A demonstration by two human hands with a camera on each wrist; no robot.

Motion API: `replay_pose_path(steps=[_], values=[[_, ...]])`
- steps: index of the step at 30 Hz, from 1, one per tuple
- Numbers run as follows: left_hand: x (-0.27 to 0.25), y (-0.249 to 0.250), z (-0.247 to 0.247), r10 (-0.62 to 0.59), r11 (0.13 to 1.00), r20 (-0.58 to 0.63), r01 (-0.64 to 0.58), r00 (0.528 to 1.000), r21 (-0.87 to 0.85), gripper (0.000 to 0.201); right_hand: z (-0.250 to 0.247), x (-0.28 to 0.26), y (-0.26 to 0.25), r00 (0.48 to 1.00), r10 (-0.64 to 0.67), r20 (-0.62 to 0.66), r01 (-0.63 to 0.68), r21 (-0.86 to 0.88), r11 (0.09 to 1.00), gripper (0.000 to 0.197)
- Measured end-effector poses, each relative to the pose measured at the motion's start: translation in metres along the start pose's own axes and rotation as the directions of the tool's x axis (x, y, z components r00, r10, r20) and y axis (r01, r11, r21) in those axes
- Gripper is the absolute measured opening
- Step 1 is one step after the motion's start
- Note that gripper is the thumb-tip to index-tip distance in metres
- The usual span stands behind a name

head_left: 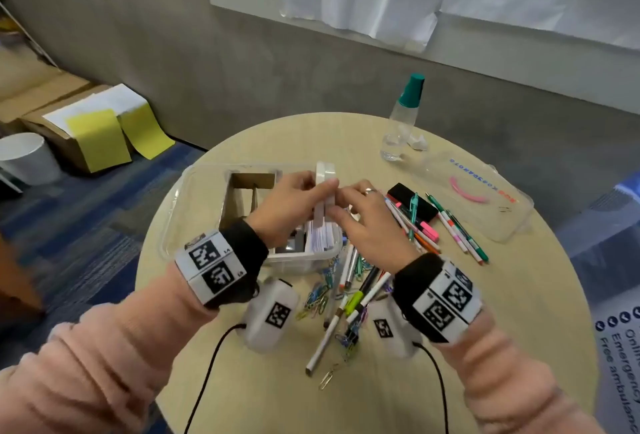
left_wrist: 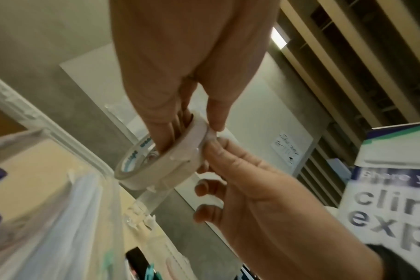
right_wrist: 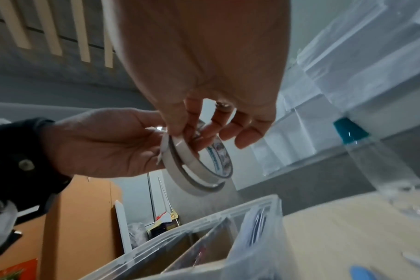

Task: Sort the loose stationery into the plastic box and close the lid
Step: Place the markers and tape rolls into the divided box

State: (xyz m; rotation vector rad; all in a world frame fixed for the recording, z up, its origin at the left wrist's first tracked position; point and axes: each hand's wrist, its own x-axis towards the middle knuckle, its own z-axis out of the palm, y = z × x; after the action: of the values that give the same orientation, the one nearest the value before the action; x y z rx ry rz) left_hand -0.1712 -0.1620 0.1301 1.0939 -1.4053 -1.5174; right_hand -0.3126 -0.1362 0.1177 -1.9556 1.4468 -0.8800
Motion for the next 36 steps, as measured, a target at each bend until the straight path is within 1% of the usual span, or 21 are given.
replay_pose_path(steps=[2, 4, 6, 7, 8, 9, 10, 12, 14, 15, 16, 18, 20, 22, 23, 25, 27, 30, 33, 35, 36], values=[[0.009, 0.001, -0.014, -0.023, 1.000, -0.057, 0.022, 0.998, -0.017, 0.018, 0.011, 0.015, 0.000, 0.998, 0.070, -0.004, -0.069, 0.055, 0.996, 0.023], [0.017, 0.000, -0.023, -0.072, 0.995, -0.084, 0.066, 0.994, -0.071, 0.016, 0.025, 0.026, 0.004, 0.990, 0.130, -0.054, -0.130, -0.005, 0.991, 0.025], [0.024, -0.003, -0.028, -0.124, 0.987, -0.124, 0.110, 0.985, -0.118, 0.018, 0.037, 0.031, 0.010, 0.973, 0.191, -0.128, -0.203, -0.085, 0.975, 0.020], [0.026, -0.005, -0.029, -0.152, 0.981, -0.141, 0.132, 0.978, -0.141, 0.018, 0.041, 0.033, 0.014, 0.964, 0.227, -0.140, -0.245, -0.127, 0.961, 0.018], [0.028, -0.008, -0.029, -0.177, 0.975, -0.146, 0.153, 0.973, -0.160, 0.019, 0.044, 0.034, 0.018, 0.962, 0.251, -0.104, -0.267, -0.192, 0.944, 0.018], [0.029, -0.011, -0.028, -0.200, 0.969, -0.143, 0.174, 0.969, -0.176, 0.019, 0.047, 0.033, 0.022, 0.964, 0.266, -0.019, -0.260, -0.288, 0.922, 0.020], [0.030, -0.014, -0.026, -0.222, 0.963, -0.141, 0.194, 0.965, -0.189, 0.019, 0.049, 0.032, 0.027, 0.958, 0.273, 0.088, -0.219, -0.392, 0.893, 0.024], [0.031, -0.018, -0.023, -0.267, 0.949, -0.162, 0.230, 0.950, -0.214, 0.018, 0.050, 0.029, 0.035, 0.916, 0.300, 0.265, -0.114, -0.546, 0.830, 0.029], [0.032, -0.019, -0.020, -0.305, 0.940, -0.190, 0.263, 0.933, -0.219, 0.025, 0.049, 0.025, 0.041, 0.875, 0.344, 0.341, -0.067, -0.619, 0.783, 0.035], [0.033, -0.020, -0.019, -0.322, 0.935, -0.198, 0.278, 0.926, -0.219, 0.031, 0.046, 0.023, 0.043, 0.870, 0.352, 0.345, -0.063, -0.631, 0.773, 0.037], [0.033, -0.020, -0.018, -0.334, 0.932, -0.201, 0.290, 0.921, -0.216, 0.037, 0.044, 0.021, 0.045, 0.877, 0.349, 0.329, -0.067, -0.637, 0.768, 0.038], [0.033, -0.021, -0.016, -0.347, 0.930, -0.209, 0.307, 0.914, -0.202, 0.042, 0.041, 0.015, 0.045, 0.910, 0.318, 0.266, -0.078, -0.644, 0.761, 0.039], [0.033, -0.022, -0.015, -0.340, 0.937, -0.229, 0.308, 0.912, -0.162, 0.038, 0.043, 0.010, 0.043, 0.938, 0.279, 0.204, -0.090, -0.635, 0.767, 0.036], [0.031, -0.022, -0.016, -0.316, 0.948, -0.263, 0.296, 0.912, -0.114, 0.031, 0.047, 0.007, 0.040, 0.951, 0.259, 0.171, -0.105, -0.607, 0.788, 0.031], [0.030, -0.022, -0.016, -0.304, 0.953, -0.279, 0.289, 0.911, -0.094, 0.028, 0.048, 0.007, 0.039, 0.953, 0.255, 0.163, -0.112, -0.594, 0.797, 0.030], [0.030, -0.021, -0.017, -0.297, 0.954, -0.295, 0.293, 0.908, -0.061, 0.032, 0.049, 0.009, 0.036, 0.954, 0.258, 0.154, -0.121, -0.589, 0.799, 0.030], [0.029, -0.023, -0.017, -0.320, 0.946, -0.308, 0.320, 0.896, -0.051, 0.036, 0.050, 0.014, 0.033, 0.953, 0.264, 0.150, -0.124, -0.600, 0.790, 0.035], [0.027, -0.026, -0.013, -0.364, 0.930, -0.284, 0.365, 0.887, -0.050, 0.034, 0.049, 0.021, 0.030, 0.940, 0.296, 0.169, -0.151, -0.571, 0.807, 0.038], [0.029, -0.030, -0.007, -0.454, 0.888, -0.266, 0.455, 0.850, -0.060, 0.033, 0.050, 0.024, 0.029, 0.932, 0.314, 0.179, -0.184, -0.513, 0.838, 0.035], [0.033, -0.036, -0.005, -0.538, 0.840, -0.281, 0.535, 0.795, -0.092, 0.037, 0.050, 0.022, 0.031, 0.933, 0.311, 0.179, -0.187, -0.497, 0.847, 0.037], [0.033, -0.039, -0.003, -0.577, 0.811, -0.267, 0.579, 0.772, -0.079, 0.038, 0.050, 0.021, 0.033, 0.934, 0.308, 0.182, -0.184, -0.494, 0.850, 0.040]])
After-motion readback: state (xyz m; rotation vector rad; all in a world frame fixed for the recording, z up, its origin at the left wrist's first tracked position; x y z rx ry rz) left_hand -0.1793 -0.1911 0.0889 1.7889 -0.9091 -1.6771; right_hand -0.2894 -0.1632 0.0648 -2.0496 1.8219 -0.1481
